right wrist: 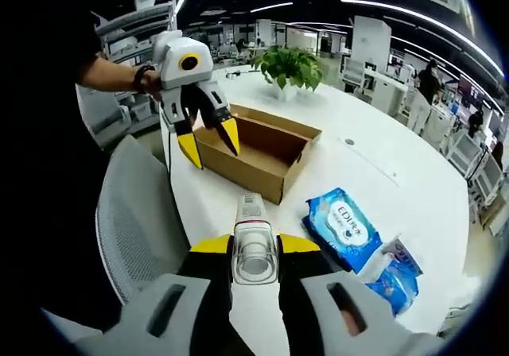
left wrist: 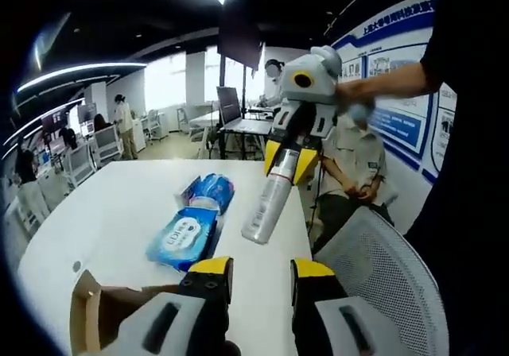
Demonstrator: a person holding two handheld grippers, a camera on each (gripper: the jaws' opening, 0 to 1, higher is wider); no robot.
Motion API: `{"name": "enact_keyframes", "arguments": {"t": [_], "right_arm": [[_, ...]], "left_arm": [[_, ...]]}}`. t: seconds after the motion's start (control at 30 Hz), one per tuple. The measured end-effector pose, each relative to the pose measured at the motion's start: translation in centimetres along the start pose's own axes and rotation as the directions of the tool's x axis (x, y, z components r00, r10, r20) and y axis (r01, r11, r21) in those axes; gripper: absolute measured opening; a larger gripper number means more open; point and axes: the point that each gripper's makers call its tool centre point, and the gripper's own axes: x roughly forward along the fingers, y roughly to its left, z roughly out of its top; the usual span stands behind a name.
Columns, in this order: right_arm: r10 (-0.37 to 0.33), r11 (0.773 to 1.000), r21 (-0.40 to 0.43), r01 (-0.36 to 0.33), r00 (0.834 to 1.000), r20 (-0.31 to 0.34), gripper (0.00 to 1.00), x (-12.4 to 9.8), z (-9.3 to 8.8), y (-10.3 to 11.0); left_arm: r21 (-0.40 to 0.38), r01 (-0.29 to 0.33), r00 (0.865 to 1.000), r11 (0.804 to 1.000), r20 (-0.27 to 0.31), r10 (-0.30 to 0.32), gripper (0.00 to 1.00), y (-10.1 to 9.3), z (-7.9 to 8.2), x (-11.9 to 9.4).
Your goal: Operate the shoe box by opening the lid, removing the specified soft item, and placing it in the target area until the item is outside and the box remains undamaged.
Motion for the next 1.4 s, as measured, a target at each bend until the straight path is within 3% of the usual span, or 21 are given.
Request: {"name": "enact_keyframes", "arguments": {"t": [0.2,0.37,0.63,0.73,0.87,1.1,1.4], "right_arm": [[0.001,0.999,0.048,-0.001,1.0,-0.004,0.18,0.1,-0.7,-0.3],[0.009,0.996,0.093,-0.009,1.0,-0.003,0.18,0.2,-1.2,-0.9],[0.007,0.996,0.086,-0.003,0.999,-0.04,0.18,0.1,-1.5,-2.4],[0.006,0.997,0.079,-0.002,0.998,-0.06,0.18,0.2,-1.6,-3.2],[-0.014,0.998,0.059,0.025,0.983,-0.183,0.18,0.5,-3.3,-4.8],[-0.028,0.995,0.093,0.047,0.98,-0.196,0.18,1.0,-3.0,-7.6],[-0.05,0.997,0.036,0.062,0.963,-0.266,0.18,1.4,-2.2,-12.0]], "left_arm": [[-0.111,-0.051,0.997,0.993,0.051,0.056,0.29,0.5,-0.5,-0.4],[-0.142,-0.092,0.994,0.986,0.041,0.099,0.29,0.6,-1.7,-1.0],[-0.189,-0.175,0.983,0.966,0.024,0.183,0.3,1.5,-3.4,-2.3],[-0.215,-0.207,0.976,0.954,0.019,0.216,0.29,1.7,-3.9,-2.9],[-0.261,-0.238,0.968,0.935,0.017,0.251,0.29,1.9,-4.9,-3.7],[-0.313,-0.296,0.951,0.903,-0.006,0.309,0.29,2.3,-6.9,-5.2],[-0.379,-0.369,0.919,0.849,-0.013,0.394,0.29,3.1,-8.2,-6.7]]}}
